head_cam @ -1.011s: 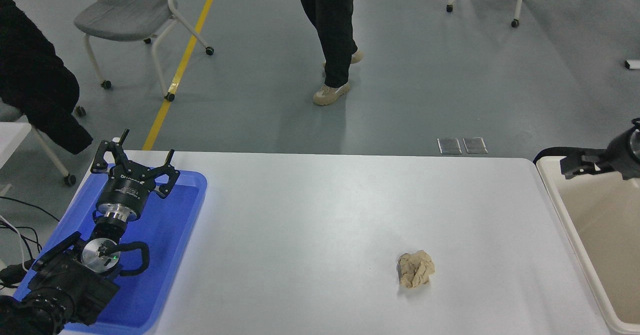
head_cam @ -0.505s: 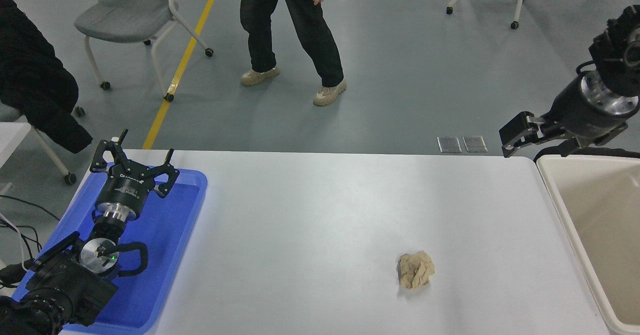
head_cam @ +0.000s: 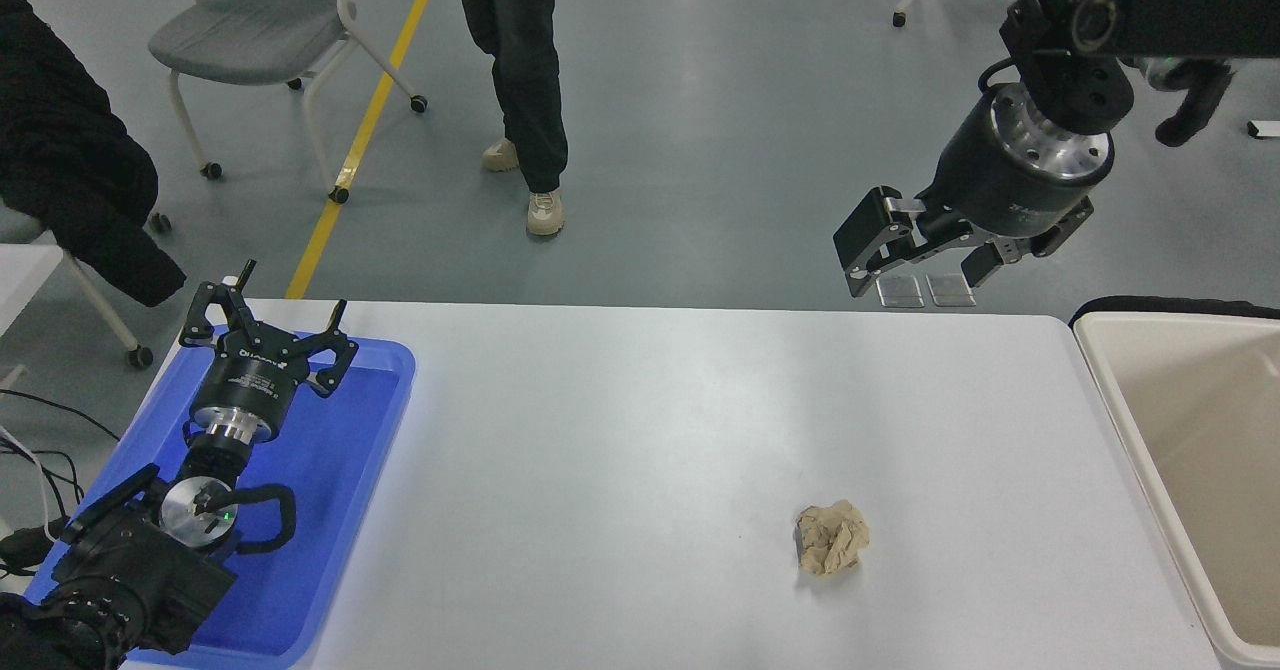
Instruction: Pick up foil plate and place in dustbin
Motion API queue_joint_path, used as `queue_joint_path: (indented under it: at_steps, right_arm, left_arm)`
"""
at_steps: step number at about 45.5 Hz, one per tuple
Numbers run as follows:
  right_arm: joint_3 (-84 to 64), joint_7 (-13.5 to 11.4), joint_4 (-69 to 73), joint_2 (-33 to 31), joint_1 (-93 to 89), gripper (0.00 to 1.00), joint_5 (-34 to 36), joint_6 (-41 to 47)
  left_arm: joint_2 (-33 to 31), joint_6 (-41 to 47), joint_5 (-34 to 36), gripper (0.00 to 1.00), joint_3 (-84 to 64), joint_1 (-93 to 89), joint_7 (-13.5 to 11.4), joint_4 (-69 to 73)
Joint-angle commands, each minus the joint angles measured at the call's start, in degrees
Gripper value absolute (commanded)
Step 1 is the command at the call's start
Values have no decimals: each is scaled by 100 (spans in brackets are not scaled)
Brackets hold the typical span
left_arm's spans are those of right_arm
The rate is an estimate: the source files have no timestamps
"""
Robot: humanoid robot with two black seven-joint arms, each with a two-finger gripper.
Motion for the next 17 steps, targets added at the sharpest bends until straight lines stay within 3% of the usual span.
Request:
queue_joint_path:
  at_steps: [1,17]
  right_arm:
    - [-75,-10,562,-332,458,100,78,8]
    - [-427,-54,527,-702,308,100,-142,8]
  left_arm:
    - [0,0,0,100,0,0,-7,0]
    - [0,0,0,100,0,0,-7,0]
